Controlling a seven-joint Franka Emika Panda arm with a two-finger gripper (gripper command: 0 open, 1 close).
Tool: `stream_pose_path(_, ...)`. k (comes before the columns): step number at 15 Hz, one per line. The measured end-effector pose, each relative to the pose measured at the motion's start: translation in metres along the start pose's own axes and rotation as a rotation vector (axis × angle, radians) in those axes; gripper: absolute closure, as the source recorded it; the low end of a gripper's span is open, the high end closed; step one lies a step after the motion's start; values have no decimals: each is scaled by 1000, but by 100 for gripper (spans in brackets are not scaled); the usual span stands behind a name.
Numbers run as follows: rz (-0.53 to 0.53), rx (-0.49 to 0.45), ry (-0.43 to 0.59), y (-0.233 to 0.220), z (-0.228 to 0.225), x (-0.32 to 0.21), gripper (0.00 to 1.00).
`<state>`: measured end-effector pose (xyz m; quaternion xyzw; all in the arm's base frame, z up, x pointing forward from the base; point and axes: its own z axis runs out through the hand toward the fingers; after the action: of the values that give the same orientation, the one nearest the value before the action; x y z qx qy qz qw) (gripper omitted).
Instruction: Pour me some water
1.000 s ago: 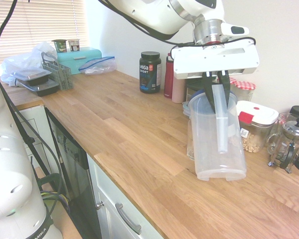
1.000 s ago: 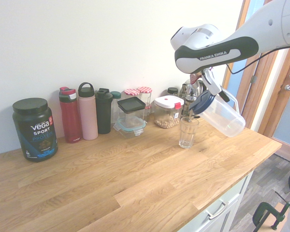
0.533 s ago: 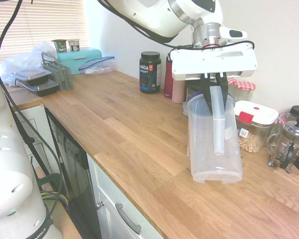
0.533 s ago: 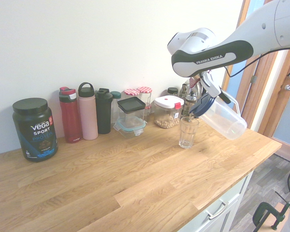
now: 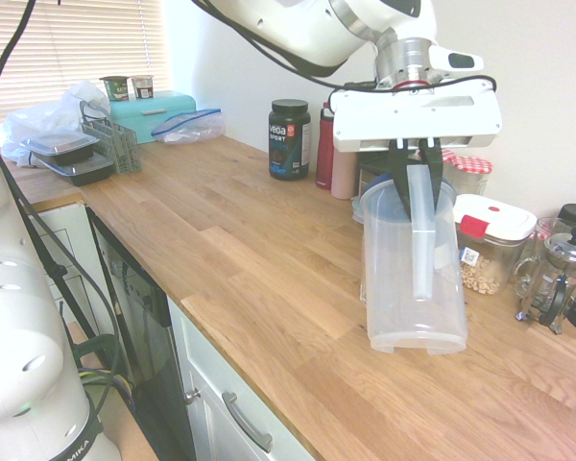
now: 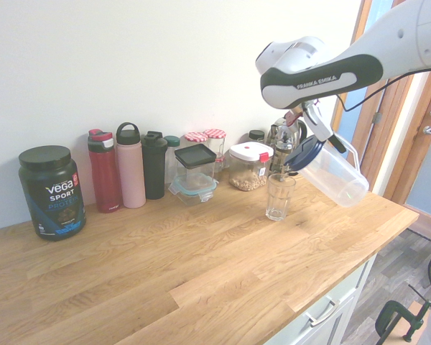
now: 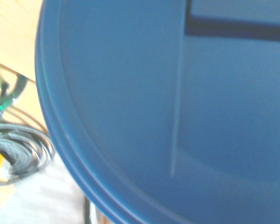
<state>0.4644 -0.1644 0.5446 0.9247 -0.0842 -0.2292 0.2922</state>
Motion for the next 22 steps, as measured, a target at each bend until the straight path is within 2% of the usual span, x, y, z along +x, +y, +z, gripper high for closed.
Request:
stream_pose_path(4,-4,212,106,50,-5,-66,100)
stream_pose_path(6,-29,317,158,61,4,-97,100)
stream_pose_path(10,-115,480,269,42,20,-145,100)
stream_pose_path(13,-152,613,374,13,11,-167,100)
stream_pose_path(15,-84,722,432,-20,-15,-164,100)
stream_pose_path(17,28,796,461,-68,-41,-153,100)
stream_pose_path(22,328,900,515,-196,-93,-142,100)
